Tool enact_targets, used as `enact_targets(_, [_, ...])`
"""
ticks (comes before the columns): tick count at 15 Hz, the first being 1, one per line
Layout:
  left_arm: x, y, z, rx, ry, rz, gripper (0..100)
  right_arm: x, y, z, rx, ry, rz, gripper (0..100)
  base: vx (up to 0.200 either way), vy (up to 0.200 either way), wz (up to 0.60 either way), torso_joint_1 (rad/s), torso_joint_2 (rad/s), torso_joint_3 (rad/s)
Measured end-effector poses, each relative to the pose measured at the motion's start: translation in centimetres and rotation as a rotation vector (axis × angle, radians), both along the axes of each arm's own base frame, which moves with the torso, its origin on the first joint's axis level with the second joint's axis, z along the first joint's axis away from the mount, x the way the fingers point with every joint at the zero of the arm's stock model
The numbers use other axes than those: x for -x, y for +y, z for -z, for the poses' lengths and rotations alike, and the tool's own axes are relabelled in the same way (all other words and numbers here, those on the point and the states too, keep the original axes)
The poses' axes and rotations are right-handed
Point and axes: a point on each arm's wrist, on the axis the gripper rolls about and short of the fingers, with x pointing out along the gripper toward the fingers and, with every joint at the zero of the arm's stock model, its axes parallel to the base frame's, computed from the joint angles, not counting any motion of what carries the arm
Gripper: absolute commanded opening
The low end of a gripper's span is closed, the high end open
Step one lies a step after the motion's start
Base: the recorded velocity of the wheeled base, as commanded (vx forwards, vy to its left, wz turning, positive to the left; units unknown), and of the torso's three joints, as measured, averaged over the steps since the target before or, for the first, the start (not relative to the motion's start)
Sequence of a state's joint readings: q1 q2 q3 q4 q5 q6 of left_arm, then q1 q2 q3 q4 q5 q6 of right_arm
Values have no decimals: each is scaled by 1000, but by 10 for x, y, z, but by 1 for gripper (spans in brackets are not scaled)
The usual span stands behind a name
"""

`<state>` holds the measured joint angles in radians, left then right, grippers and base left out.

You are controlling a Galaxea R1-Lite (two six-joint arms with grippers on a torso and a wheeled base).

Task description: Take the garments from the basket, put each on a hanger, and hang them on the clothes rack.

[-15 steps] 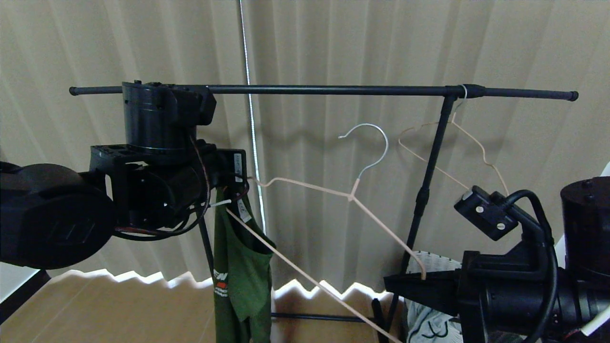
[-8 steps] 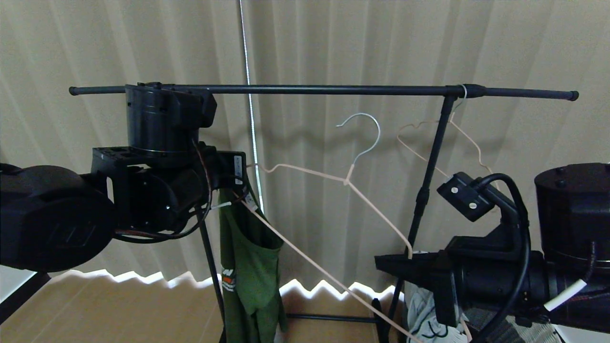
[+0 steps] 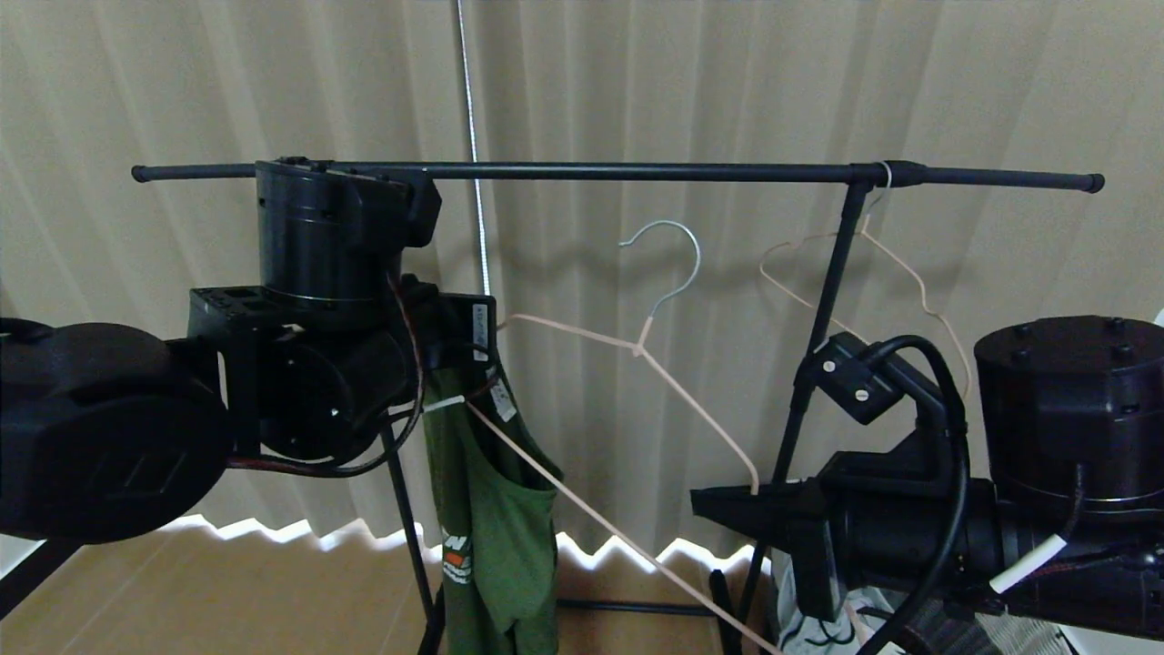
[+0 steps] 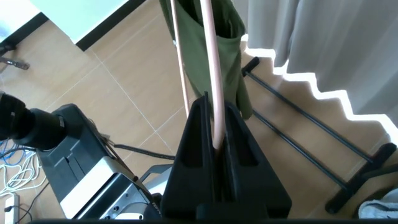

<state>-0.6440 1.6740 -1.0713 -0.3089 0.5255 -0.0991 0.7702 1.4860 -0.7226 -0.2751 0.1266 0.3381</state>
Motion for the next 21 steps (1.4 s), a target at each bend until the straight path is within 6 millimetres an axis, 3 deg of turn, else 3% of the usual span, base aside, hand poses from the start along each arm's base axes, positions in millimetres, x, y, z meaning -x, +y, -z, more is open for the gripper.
enact_targets(5, [21,-23,-6,29,5,213,0,-4,6,5,13,16,-8,0,0,0,0,0,0,0])
enact_targets(9, [31,-25,-15,44,-3,460,0,-4,9,6,16,18,-17,0,0,0,0,0,0,0])
enact_targets(13, [39,-30,-21,32,-55,568,0,-7,12,8,21,24,-17,0,0,0,0,0,0,0])
enact_targets(19, [56,-25,-11,14,-36,598,0,-10,15,6,1,-4,-14,0,0,0,0,0,0,0])
enact_targets(20, [58,-23,-12,15,-38,599,100,-9,14,5,-1,-7,-14,0,0,0,0,0,0,0])
enact_targets(21, [61,-20,-12,12,-40,600,100,-9,14,4,-2,-9,-13,0,0,0,0,0,0,0])
